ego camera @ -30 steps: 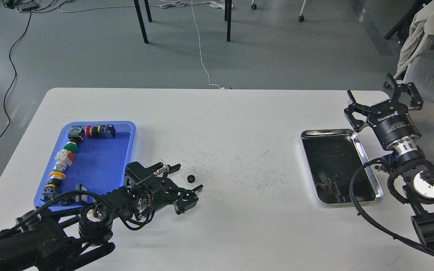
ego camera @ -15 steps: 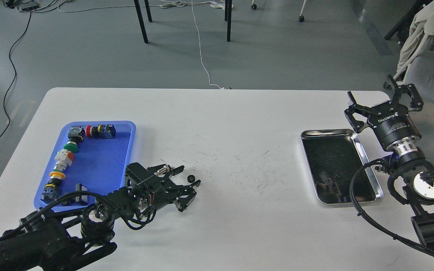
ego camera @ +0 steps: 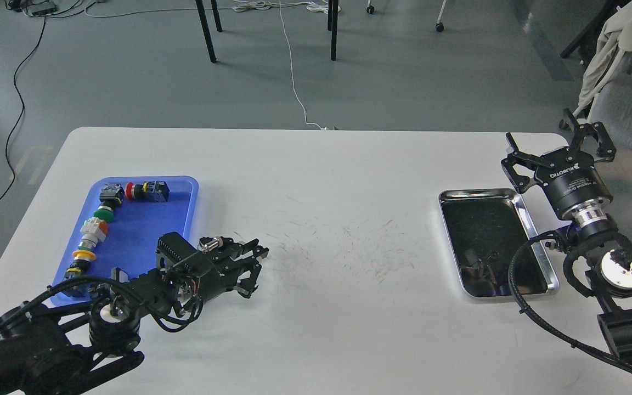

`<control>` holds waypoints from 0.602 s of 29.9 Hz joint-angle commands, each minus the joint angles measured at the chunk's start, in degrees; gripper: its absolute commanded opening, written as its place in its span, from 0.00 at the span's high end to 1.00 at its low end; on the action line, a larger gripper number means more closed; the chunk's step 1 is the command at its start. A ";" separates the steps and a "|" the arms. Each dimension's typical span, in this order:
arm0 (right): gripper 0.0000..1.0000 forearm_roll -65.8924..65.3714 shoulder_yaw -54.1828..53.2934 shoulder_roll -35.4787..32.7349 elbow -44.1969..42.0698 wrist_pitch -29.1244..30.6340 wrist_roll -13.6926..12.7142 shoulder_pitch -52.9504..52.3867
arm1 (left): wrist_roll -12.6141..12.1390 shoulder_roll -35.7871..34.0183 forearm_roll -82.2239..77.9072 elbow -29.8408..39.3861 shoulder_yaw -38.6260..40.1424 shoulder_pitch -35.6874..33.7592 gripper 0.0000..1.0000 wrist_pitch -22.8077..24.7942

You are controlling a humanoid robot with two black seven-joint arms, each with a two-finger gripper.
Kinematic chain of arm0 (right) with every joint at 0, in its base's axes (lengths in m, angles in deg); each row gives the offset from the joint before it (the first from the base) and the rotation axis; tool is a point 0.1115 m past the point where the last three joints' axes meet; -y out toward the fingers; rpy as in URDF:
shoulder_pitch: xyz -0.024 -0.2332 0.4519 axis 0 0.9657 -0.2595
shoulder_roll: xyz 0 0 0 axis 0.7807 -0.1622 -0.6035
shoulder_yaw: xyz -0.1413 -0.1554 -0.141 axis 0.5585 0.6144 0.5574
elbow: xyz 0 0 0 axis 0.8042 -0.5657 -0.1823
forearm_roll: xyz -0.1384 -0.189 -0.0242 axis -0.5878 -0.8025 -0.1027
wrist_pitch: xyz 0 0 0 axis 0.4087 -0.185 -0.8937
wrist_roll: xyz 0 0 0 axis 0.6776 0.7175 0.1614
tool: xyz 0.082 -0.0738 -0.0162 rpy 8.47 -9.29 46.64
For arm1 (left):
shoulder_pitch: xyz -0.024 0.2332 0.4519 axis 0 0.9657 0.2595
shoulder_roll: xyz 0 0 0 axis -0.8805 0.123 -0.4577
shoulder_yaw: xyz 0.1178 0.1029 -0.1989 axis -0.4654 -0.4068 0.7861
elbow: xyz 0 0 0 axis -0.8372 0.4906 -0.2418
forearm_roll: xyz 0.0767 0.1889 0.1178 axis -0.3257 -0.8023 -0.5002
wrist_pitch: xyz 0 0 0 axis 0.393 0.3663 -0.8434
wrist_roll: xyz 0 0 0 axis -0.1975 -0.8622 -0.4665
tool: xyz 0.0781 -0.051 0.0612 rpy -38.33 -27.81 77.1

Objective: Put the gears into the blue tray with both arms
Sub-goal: 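Carry the black part into the blue tray and release it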

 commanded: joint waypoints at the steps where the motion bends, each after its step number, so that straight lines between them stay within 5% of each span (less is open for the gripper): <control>1: 0.03 0.00 0.06 0.38 0.13 -0.07 -0.01 -0.06 | 1.49 -7.94 4.35 1.82 1.80 0.06 0.96 -1.93; 10: 0.03 0.00 0.15 0.38 0.13 -0.16 -0.01 -0.06 | 3.43 -9.81 16.22 -8.28 1.37 1.12 0.96 -6.77; 18: 0.03 -0.17 0.41 0.29 -0.05 -0.16 -0.01 -0.15 | 5.27 -2.43 18.86 -18.56 1.37 1.47 0.95 -7.04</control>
